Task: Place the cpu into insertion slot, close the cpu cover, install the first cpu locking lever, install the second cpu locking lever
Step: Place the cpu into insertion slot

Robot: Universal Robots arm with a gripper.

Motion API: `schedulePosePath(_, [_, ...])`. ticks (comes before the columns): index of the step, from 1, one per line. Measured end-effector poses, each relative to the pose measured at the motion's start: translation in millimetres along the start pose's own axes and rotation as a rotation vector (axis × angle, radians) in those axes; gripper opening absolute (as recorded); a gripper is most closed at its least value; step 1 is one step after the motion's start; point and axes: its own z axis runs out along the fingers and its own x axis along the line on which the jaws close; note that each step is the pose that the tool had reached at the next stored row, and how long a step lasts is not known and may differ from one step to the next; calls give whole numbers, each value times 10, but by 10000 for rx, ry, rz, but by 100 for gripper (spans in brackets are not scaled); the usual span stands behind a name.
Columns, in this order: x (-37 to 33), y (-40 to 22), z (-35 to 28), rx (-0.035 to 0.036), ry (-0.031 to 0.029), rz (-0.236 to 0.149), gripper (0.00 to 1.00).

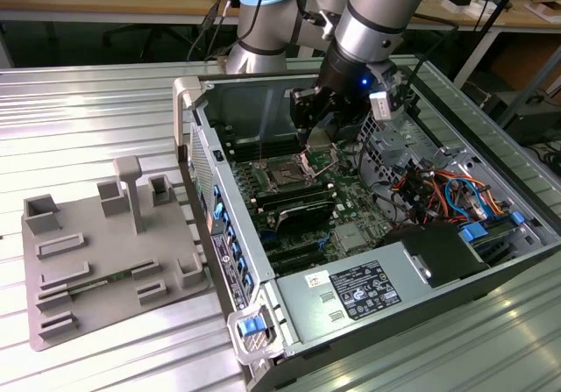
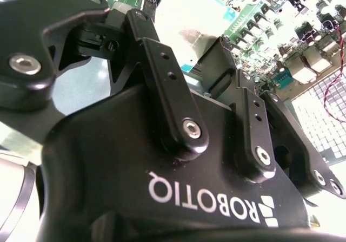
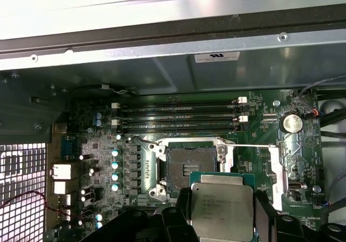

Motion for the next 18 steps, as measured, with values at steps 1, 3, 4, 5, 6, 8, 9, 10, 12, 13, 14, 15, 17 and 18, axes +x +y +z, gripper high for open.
schedulePosePath(1, [0, 0, 2, 0, 0, 0, 55])
schedulePosePath(3, [0, -1, 6, 0, 0, 0, 55])
schedulePosePath(4, [0, -1, 7, 0, 0, 0, 55])
schedulePosePath(5, [0, -1, 8, 0, 0, 0, 55])
schedulePosePath(6, [0, -1, 10, -1, 0, 0, 55])
schedulePosePath(8, [0, -1, 12, 0, 0, 0, 55])
schedulePosePath(9, [0, -1, 14, 0, 0, 0, 55])
schedulePosePath(10, [0, -1, 15, 0, 0, 0, 55])
schedulePosePath(12, [-1, -3, 37, 0, 0, 0, 55])
schedulePosePath(13, [-1, -3, 39, 0, 0, 0, 55])
schedulePosePath(14, [-1, -4, 40, 0, 0, 0, 55])
schedulePosePath(15, [-1, -4, 42, 0, 0, 0, 55])
schedulePosePath(17, [-1, -5, 54, -1, 0, 0, 55])
schedulePosePath(18, [-1, -6, 66, -1, -1, 0, 55])
